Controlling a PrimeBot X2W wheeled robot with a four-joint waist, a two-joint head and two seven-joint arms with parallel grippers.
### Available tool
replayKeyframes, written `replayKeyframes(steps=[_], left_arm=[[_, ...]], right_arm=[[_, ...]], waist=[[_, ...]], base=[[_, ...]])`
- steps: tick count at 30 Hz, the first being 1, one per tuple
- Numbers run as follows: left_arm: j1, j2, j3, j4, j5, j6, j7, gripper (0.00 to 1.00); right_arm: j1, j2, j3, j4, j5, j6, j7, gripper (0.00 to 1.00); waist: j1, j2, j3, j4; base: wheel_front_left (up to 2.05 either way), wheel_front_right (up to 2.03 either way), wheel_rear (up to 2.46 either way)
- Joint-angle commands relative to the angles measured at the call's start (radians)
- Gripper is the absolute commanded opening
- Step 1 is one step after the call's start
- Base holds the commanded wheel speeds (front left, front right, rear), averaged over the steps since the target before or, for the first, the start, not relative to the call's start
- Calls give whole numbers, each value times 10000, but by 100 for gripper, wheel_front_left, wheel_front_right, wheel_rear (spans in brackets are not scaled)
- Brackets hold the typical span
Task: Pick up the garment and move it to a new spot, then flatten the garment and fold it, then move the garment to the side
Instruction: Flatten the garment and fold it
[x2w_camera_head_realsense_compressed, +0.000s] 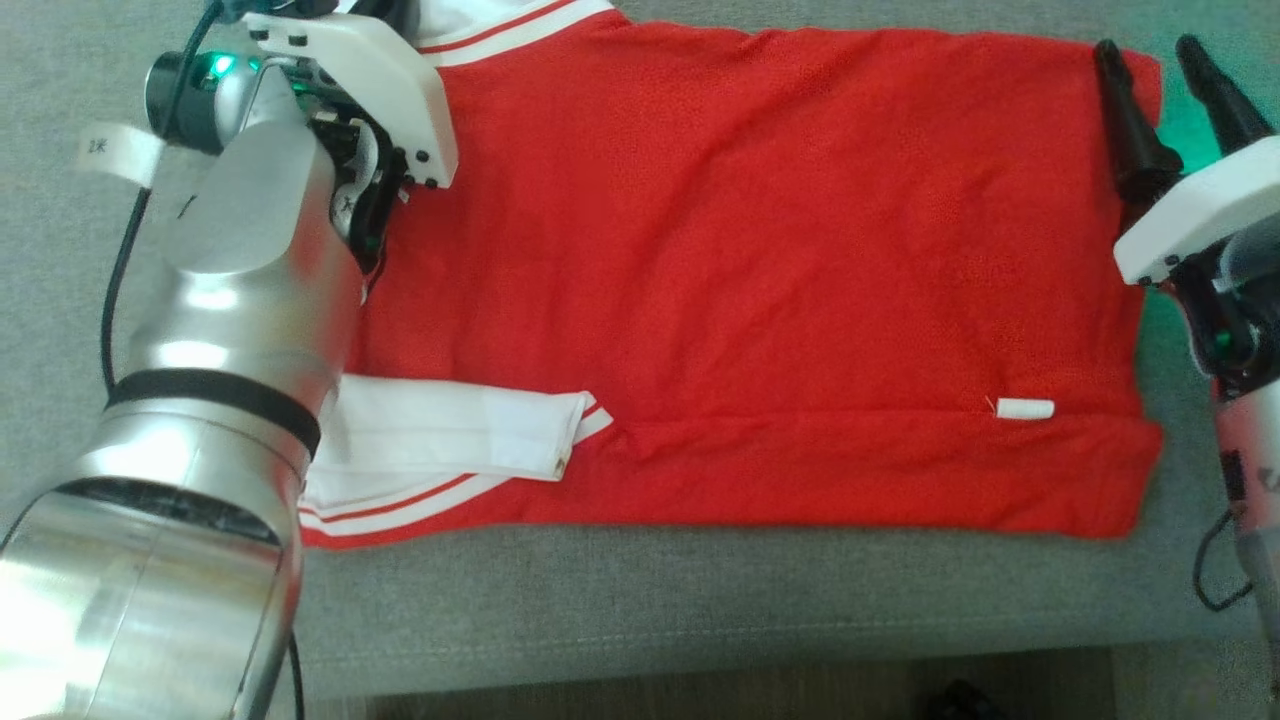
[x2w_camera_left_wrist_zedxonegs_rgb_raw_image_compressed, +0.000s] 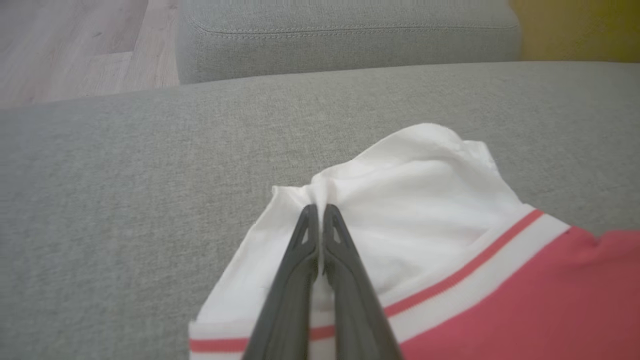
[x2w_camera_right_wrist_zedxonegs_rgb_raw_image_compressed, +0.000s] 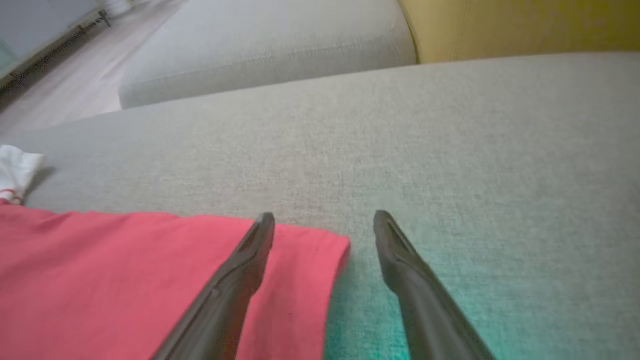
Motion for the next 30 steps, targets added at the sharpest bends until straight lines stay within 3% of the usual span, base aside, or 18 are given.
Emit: replayKeyframes(steps=[1, 6, 7, 8, 17, 23, 30], left_arm=[[-369, 291, 63, -256, -38, -1, -107, 0], [-365, 254, -44, -254, -239, -75, -348, 0], [-366, 251, -54, -272, -284, -88, -407, 0], [-377, 247, -75, -323, -359, -108, -532, 0], [-103, 295, -22, -1426, -386, 0, -934, 0], [1046, 621, 462, -3761, -223, 195, -943, 0], [3614, 880, 1181, -7038, 115, 393, -945, 0]], right_arm=[[37, -162, 148, -180, 86, 65, 68, 100], [-336, -523, 616, 617, 412, 65, 718, 100], [-364, -576, 699, 653, 473, 65, 792, 81], [-413, -639, 800, 665, 643, 65, 834, 0], [-453, -1014, 665, 187, 838, 65, -298, 0], [-79, -1047, 535, -165, 902, 65, -624, 0], [1184, -926, 517, -799, 1167, 65, -925, 0]], waist=[[0, 0, -2, 30], [0, 0, -60, 134], [0, 0, -74, 142], [0, 0, -94, 140], [0, 0, -368, 247], [0, 0, -530, 321], [0, 0, -811, 355]], base=[[0, 0, 0], [0, 0, 0], [0, 0, 0], [0, 0, 0], [0, 0, 0], [0, 0, 0], [0, 0, 0]])
